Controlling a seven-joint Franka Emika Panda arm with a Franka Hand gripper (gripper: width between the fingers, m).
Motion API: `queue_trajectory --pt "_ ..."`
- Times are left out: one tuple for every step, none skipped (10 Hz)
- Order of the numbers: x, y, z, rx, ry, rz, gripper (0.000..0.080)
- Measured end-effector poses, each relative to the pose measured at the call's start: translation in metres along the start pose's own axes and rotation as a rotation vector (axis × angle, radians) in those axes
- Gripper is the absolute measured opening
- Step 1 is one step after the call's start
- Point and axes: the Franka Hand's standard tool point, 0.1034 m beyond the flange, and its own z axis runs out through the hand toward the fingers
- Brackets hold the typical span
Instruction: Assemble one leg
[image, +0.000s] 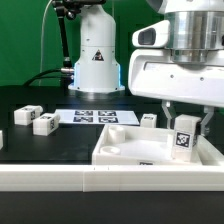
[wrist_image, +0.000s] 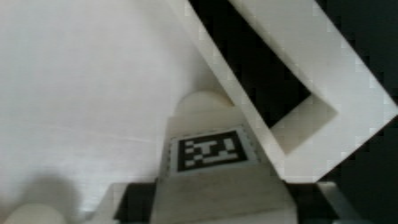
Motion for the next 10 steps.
queue_trajectory --pt "0.0023 0.0028 0.0000 -0.007 0.002 0.032 0.0311" --pt "0.0033 0.0040 0.0000 -0.009 0.004 0.047 0.0313" --pt "0.0027 0.0036 0.0004 -0.007 0.002 0.093 0.0313" --pt "0.0029 0.0035 0.0004 -0.007 0.002 0.085 0.0491" --pt "0.0029 0.0035 0.0004 -0.007 0.002 0.085 0.0597" --pt "0.0029 0.0035 0.0004 -0.007 0.002 0.085 0.0597" --pt "0.0029 0.0035 0.0004 -0.007 0.002 0.085 0.0639" --pt "0.0029 0.0035 0.0004 -0.007 0.002 0.085 0.0646" --pt "0.0029 0.0035 0.0004 -0.007 0.002 0.085 0.0646" --pt "0.0029 0.0035 0.0004 -0.007 0.002 0.085 0.0646"
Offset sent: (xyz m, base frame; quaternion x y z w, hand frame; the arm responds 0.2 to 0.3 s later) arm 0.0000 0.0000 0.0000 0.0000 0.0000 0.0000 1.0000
